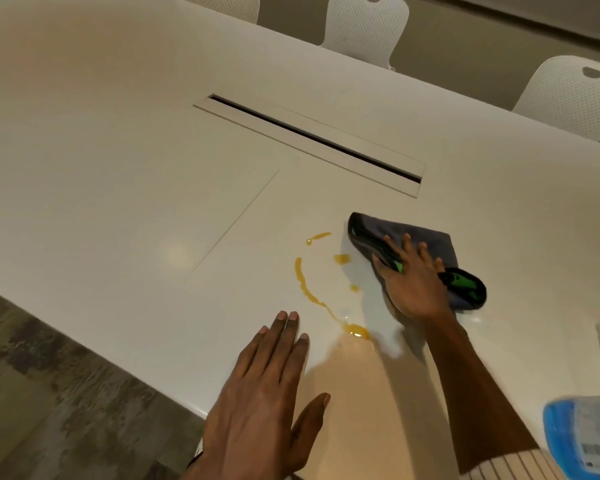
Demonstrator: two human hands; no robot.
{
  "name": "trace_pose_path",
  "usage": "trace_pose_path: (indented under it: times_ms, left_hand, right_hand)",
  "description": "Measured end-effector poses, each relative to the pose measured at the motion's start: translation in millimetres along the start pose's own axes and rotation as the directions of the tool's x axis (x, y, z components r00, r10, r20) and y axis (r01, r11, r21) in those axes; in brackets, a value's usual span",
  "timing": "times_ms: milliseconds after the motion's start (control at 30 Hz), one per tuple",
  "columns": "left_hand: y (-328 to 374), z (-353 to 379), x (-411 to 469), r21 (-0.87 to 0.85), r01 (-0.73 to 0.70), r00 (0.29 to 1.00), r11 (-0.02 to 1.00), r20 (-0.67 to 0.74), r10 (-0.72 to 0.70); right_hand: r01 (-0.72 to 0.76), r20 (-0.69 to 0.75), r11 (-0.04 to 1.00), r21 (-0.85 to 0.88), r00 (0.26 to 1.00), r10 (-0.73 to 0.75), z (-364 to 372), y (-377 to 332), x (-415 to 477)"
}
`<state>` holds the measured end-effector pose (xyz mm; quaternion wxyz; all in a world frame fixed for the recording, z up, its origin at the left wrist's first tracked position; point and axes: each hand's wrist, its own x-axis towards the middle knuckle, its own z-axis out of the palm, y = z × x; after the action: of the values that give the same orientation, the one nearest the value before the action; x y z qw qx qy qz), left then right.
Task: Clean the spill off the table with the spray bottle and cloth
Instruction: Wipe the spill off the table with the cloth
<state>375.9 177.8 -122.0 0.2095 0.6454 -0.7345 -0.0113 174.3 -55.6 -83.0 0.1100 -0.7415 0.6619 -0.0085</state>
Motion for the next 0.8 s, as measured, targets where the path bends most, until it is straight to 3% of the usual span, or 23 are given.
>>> trace_pose_path:
  times_ms: [167,267,433,567,700,800]
  left_hand:
    - [-1.7,2.0,3.3,0.004,0.0,1.0,1.0,-0.013,0.0]
    - [-3.1,2.1,4.2,0.002,-0.006,1.0,1.0,-0.024,0.006]
    - [-2.0,0.6,4.3,-0.004,-0.009,1.0,1.0,-0.025,0.009]
    - [-0.4,-0.4,3.0,0.007,-0.008,1.0,1.0,-0.009,0.008]
    - [-2.3,-1.0,4.6,0.014,-0.013,1.0,1.0,0.002,0.013]
    - [-2.7,-2.0,4.3,0.004,-0.004,1.0,1.0,0.019,0.004]
  right_hand:
    - [0.121,-0.044,0.982,0.145,0.992,-0.116,7.3,-17.5,-47.7]
    - [0.162,-0.003,0.977,0.139,0.987,-0.163,7.8,-10.9,-89.3]
    - [0.112,-0.077,0.977,0.184,0.992,-0.099,4.5,1.7,-65.8]
    - [0.073,-0.03,0.983,0.169,0.997,-0.068,6.9,-16.8,-43.3]
    - [0.176,-0.027,0.975,0.132,0.984,-0.174,7.1,-24.5,-96.5]
    - [0.087,0.06,0.989,0.12,0.994,-0.095,3.9,-16.3,-131.3]
